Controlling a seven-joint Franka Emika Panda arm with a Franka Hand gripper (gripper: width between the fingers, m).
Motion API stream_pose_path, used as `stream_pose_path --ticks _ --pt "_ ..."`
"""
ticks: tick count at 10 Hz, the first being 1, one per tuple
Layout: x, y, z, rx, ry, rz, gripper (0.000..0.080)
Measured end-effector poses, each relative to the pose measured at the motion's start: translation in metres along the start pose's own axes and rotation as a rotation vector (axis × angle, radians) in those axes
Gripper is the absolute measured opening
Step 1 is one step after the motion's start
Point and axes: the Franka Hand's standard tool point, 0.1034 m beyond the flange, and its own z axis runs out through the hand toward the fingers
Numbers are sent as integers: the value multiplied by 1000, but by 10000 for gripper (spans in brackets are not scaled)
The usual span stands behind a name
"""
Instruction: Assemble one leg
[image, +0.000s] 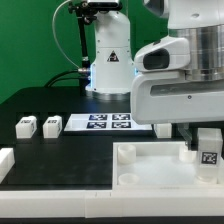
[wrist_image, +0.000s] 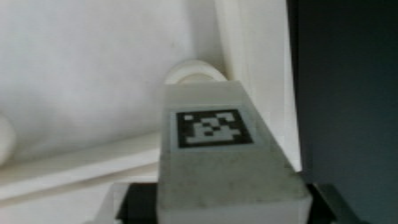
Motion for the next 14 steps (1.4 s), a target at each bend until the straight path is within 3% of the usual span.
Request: stream_pose_path --ticks 3,7,8,10,11,12,13,14 --pt "-4 4 1 16 90 526 303" --pt "-15 -4 4 116 115 1087 303" --pt "-15 -5 4 123 117 1101 303" --pt "-14 -4 4 108 120 944 303" --pt "-11 -2 2 89 113 787 490" --pt "-11 -4 -2 35 90 569 490" --pt "-9 -9 -5 11 79 414 615" --pt "-8 -7 -4 10 87 327 643"
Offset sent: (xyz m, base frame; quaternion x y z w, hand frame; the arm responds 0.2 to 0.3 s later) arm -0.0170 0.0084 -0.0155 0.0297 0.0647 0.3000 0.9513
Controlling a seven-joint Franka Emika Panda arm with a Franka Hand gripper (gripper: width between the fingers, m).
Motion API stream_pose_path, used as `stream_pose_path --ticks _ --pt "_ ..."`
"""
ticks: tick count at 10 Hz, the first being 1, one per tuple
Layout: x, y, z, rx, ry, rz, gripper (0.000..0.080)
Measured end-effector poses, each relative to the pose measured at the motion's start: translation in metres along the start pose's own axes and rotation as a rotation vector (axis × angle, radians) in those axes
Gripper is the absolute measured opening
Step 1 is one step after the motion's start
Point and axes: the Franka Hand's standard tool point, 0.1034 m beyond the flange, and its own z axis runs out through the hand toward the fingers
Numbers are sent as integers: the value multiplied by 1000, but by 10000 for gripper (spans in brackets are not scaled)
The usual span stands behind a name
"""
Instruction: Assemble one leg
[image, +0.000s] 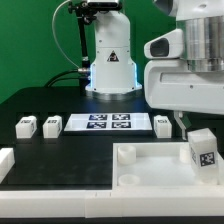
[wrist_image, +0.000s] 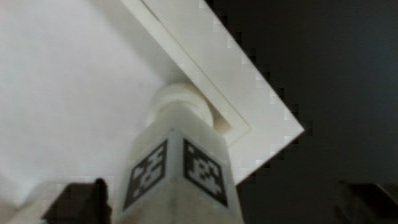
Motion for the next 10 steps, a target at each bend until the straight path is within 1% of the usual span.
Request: stream_pose_path --ticks 3,4,5,6,7,8,9,10 --pt "2 3 1 -4 1 -331 649" --pt "11 13 2 -17 6 -545 649" --pt "14 13 2 -21 11 -614 649" --pt "12 9 2 -17 20 -632 649" --pt "12 9 2 -16 19 -606 649" --pt "12 10 2 -16 19 -605 523" --pt "12 9 2 -11 18 -520 523" --pt "10 8 2 -3 15 -390 294"
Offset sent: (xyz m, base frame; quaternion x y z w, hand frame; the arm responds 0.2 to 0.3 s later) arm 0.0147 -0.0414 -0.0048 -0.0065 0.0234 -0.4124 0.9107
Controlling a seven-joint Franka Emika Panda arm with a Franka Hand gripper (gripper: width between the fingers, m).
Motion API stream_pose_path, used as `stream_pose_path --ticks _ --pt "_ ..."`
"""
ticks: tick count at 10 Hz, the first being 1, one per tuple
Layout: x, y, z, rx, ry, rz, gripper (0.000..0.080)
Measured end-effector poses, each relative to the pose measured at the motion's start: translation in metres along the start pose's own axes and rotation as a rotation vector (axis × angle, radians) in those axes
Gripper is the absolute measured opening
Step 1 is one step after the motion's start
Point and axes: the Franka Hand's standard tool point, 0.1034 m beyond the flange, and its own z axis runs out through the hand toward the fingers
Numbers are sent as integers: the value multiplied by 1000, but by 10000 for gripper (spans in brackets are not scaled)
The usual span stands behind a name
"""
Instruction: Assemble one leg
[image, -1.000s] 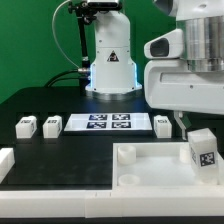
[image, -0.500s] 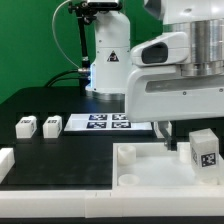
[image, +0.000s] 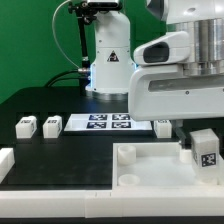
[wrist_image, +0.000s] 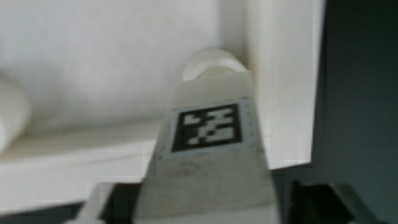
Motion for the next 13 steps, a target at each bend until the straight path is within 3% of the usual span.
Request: stream_pose_path --ticks 3,7,8,9,10,11,12,13 --pt "0 3 1 -3 4 310 290" --pt "-13 2 1 -21 78 943 290" --pt "-16 0 1 -18 85 1072 290" --pt "-17 1 2 1 93 1154 291" --pt "-19 2 2 22 104 1169 291" --pt "-19 2 1 20 103 1139 291" --pt "-19 2 2 16 102 1095 382" --pt "-20 2 2 1 96 1002 382"
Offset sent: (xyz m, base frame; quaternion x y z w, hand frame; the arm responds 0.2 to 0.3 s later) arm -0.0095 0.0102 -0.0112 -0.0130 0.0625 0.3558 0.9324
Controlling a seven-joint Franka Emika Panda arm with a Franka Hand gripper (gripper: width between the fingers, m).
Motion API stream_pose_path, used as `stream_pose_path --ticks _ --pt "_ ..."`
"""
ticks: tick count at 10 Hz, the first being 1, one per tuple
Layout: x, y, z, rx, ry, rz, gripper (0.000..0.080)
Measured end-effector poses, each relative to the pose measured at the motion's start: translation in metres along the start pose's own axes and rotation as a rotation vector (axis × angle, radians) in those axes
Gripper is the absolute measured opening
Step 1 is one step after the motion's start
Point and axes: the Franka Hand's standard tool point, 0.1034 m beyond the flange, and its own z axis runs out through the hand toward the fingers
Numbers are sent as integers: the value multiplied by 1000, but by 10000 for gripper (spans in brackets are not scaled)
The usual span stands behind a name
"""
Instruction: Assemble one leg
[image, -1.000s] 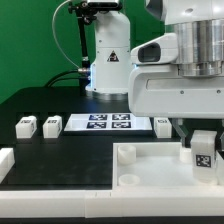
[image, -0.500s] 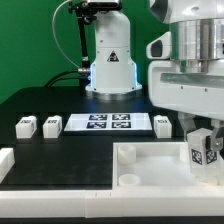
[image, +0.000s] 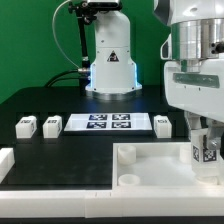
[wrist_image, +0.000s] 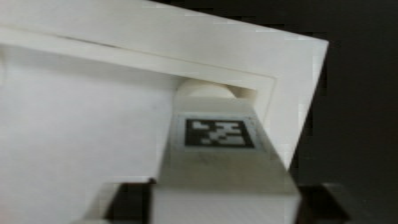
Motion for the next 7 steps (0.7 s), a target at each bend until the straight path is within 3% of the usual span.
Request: stream_pose_path --ticks 1,2,6,7 --pt "-1 -2 -2 -18 -3 -217 548" --pt "-7 -4 -3 -22 5 -419 626" --pt "-9 -2 0 -27 13 -844 649" --pt "-18 -3 3 -31 58 -1063 649"
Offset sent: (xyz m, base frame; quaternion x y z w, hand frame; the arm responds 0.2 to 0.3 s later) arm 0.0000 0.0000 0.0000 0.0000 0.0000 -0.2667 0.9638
